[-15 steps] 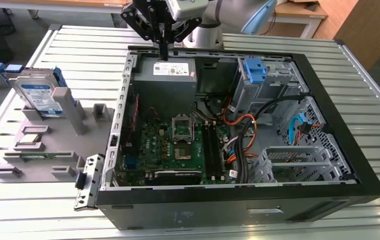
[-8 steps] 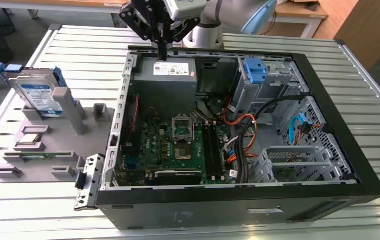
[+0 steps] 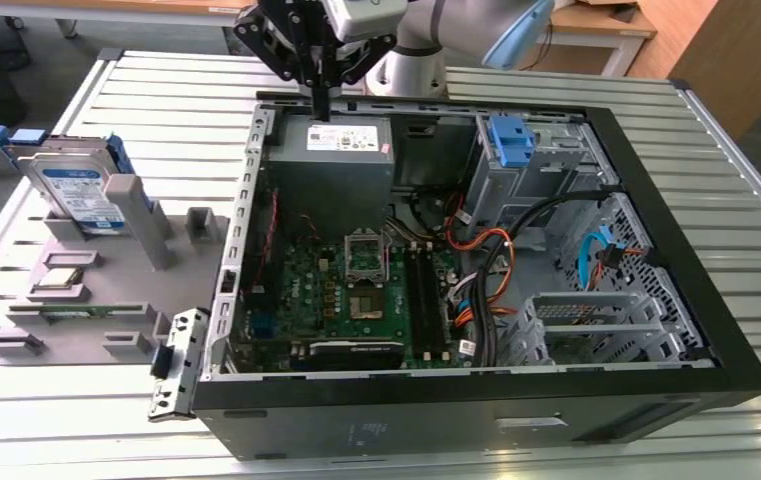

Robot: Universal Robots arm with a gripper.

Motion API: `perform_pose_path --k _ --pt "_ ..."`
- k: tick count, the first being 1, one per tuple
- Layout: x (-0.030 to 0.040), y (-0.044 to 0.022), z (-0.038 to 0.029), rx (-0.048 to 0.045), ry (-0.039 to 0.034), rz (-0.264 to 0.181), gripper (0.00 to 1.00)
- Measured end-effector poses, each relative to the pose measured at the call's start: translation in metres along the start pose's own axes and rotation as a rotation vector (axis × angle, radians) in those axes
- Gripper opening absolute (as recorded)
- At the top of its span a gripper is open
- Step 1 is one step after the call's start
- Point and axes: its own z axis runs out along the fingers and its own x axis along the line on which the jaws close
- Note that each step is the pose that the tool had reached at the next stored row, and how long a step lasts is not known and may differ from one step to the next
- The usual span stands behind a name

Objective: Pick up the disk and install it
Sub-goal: 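Reach for the disk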

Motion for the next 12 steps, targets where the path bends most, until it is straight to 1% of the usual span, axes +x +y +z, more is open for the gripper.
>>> perform_pose_path --k 5,12 --pt "0.0031 -0.0002 0.0000 0.0000 0.0000 0.000 0.10" --pt "0.0043 -0.0003 -0.0001 -0.0001 0.0000 0.000 0.10"
